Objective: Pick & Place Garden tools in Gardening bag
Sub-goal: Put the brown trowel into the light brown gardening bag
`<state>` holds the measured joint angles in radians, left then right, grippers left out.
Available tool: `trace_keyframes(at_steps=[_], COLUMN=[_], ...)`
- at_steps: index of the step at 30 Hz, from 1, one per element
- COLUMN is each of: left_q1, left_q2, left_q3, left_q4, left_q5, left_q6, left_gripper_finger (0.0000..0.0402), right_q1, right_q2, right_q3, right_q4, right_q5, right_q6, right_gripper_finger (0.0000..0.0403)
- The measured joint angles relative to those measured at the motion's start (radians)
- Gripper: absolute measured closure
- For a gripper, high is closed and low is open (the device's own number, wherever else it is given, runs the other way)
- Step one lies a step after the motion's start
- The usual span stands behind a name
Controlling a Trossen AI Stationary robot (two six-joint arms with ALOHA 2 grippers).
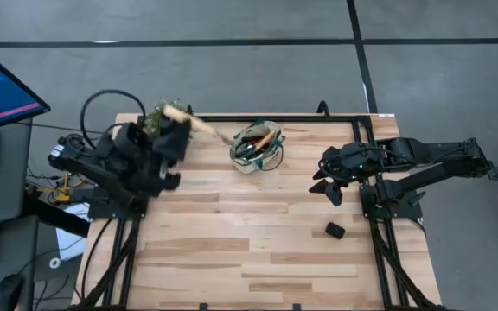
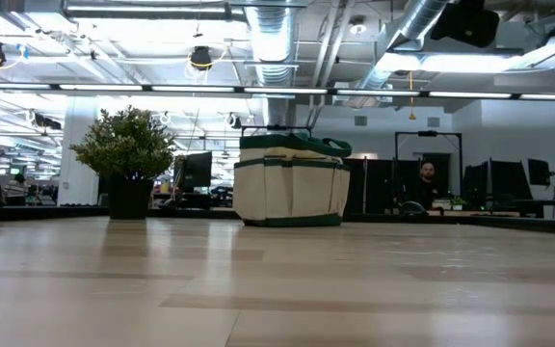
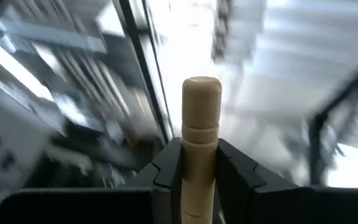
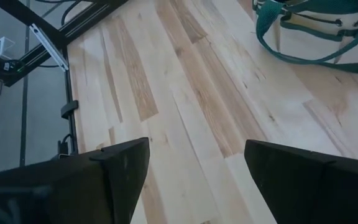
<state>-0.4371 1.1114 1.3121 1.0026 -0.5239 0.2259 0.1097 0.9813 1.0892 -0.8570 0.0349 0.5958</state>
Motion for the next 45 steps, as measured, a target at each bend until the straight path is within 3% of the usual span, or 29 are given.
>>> trace_keyframes(at_steps=[3, 7, 18, 21, 25, 28, 31, 33, 37, 45], left_q1=[0.064, 0.151, 0.230, 0.231, 0.231, 0.230, 0.230, 0.230, 0.230, 0.231], left_q2=[0.039, 0.056, 0.061, 0.061, 0.056, 0.028, -0.001, -0.007, 0.006, 0.082], left_q3=[0.006, 0.036, 0.110, 0.110, 0.110, 0.111, 0.136, 0.157, 0.174, 0.174], left_q4=[0.204, 0.342, 0.362, 0.323, 0.243, 0.074, -0.190, -0.354, -0.541, -0.579], left_q5=[0.001, 0.075, 0.195, 0.239, 0.392, 0.469, 0.474, 0.459, 0.322, -0.071], left_q6=[0.062, 0.063, 0.006, 0.046, 0.080, 0.094, 0.194, 0.313, 0.562, 1.116], left_gripper_finger=[0.0335, 0.0335, 0.0335, 0.0335, 0.0335, 0.0335, 0.0334, 0.0334, 0.0334, 0.0334], right_q1=[0.000, -0.001, 0.000, 0.000, 0.000, 0.000, 0.000, 0.000, 0.000, 0.000], right_q2=[0.000, 0.000, 0.000, 0.000, 0.000, 0.000, 0.000, 0.000, 0.000, 0.000], right_q3=[0.000, 0.000, 0.000, 0.000, 0.000, 0.000, 0.000, 0.000, 0.000, 0.000], right_q4=[0.000, -0.002, -0.003, -0.003, -0.007, -0.007, -0.007, -0.010, -0.010, -0.010], right_q5=[0.008, 0.044, 0.045, 0.045, 0.045, 0.045, 0.045, 0.045, 0.045, 0.045], right_q6=[0.018, 0.047, 0.052, 0.052, 0.052, 0.057, 0.070, 0.081, 0.090, 0.156], right_gripper_finger=[0.0147, 0.0147, 0.0147, 0.0147, 0.0147, 0.0147, 0.0147, 0.0147, 0.0147, 0.0147])
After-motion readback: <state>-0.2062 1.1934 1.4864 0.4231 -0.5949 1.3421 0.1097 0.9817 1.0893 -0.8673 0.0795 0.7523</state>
